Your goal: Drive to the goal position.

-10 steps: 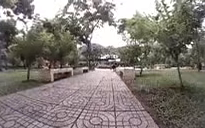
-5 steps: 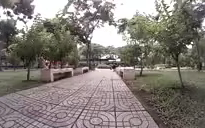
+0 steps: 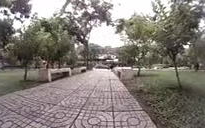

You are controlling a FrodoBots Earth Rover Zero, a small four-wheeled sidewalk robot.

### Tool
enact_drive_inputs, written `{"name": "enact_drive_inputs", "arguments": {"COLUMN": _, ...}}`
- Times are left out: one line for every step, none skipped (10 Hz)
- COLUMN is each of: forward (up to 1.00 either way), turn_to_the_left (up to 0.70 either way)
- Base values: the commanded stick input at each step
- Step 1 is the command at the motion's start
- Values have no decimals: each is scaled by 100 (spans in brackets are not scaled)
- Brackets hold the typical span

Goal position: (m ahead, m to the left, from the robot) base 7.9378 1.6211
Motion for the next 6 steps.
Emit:
{"name": "enact_drive_inputs", "arguments": {"forward": 0, "turn_to_the_left": 0}}
{"name": "enact_drive_inputs", "arguments": {"forward": 0, "turn_to_the_left": 6}}
{"name": "enact_drive_inputs", "arguments": {"forward": 0, "turn_to_the_left": 31}}
{"name": "enact_drive_inputs", "arguments": {"forward": 0, "turn_to_the_left": 21}}
{"name": "enact_drive_inputs", "arguments": {"forward": 0, "turn_to_the_left": 0}}
{"name": "enact_drive_inputs", "arguments": {"forward": 0, "turn_to_the_left": 0}}
